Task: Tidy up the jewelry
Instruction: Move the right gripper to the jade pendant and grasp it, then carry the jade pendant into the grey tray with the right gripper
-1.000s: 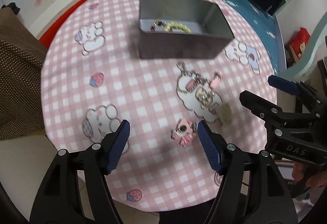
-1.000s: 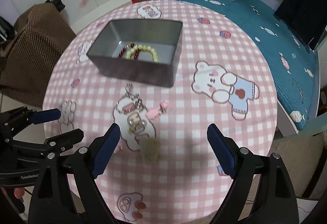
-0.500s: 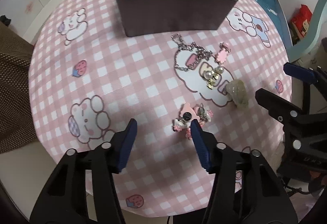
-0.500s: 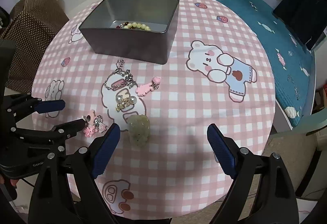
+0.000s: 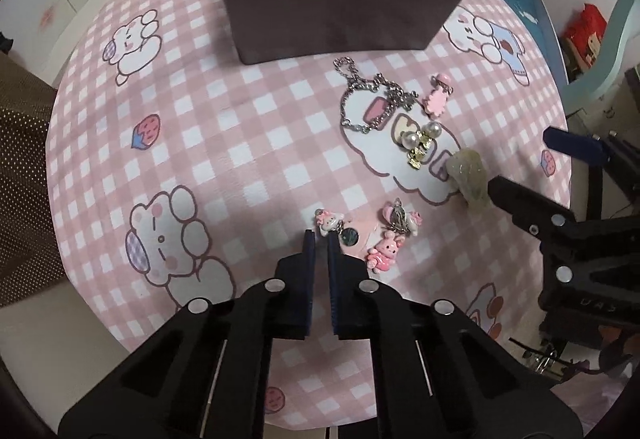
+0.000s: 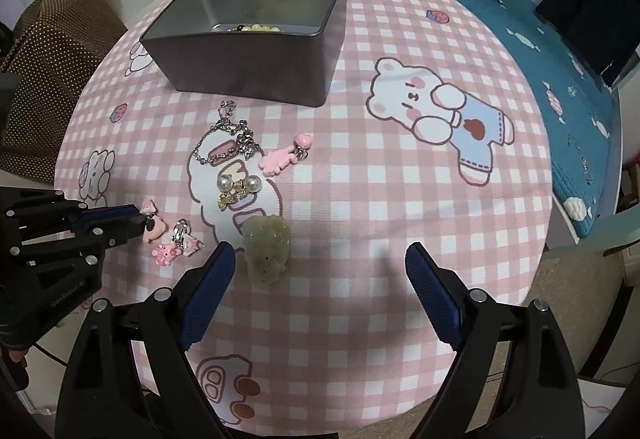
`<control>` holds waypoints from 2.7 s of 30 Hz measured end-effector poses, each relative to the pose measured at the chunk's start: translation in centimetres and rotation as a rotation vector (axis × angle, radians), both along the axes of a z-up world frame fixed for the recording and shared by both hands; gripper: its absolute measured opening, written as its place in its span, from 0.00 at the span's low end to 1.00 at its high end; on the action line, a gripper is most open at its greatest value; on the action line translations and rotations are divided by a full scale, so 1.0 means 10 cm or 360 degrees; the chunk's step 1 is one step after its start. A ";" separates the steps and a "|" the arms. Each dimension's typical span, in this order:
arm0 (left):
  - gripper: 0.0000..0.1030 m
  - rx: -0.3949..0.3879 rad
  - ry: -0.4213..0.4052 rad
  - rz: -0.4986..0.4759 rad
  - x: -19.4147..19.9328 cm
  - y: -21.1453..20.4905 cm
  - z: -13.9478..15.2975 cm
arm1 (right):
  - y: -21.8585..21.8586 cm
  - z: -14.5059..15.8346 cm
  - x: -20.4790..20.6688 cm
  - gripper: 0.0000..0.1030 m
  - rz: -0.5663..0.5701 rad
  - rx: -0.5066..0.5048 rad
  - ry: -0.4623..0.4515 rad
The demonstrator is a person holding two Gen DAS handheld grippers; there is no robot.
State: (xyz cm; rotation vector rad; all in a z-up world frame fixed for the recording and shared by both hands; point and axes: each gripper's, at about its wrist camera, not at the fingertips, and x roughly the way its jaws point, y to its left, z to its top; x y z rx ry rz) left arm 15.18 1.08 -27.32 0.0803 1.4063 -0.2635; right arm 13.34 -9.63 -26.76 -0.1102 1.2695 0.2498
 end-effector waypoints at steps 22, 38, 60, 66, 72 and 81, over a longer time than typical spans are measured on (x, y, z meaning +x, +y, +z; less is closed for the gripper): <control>0.19 -0.0254 0.0113 0.0160 0.04 0.20 0.03 | 0.15 -0.14 0.01 0.81 0.0034 -0.0005 0.0023; 0.10 -0.0261 0.0138 0.0287 0.04 0.24 -0.02 | 0.09 -0.20 0.00 0.71 0.0034 0.0013 0.0043; 0.10 -0.0243 -0.0019 0.0296 0.12 0.36 0.31 | 0.05 -0.09 0.09 0.27 0.0018 0.0112 -0.0027; 0.10 -0.0262 -0.0109 0.0281 0.22 0.33 0.52 | -0.09 0.16 0.26 0.27 -0.0057 0.0185 -0.0102; 0.10 -0.0265 -0.0192 0.0260 0.36 0.29 0.72 | -0.06 0.41 0.42 0.27 -0.0064 0.0214 -0.0177; 0.10 -0.0257 -0.0297 0.0217 0.60 0.20 0.91 | 0.10 0.66 0.61 0.27 -0.0023 0.0254 -0.0270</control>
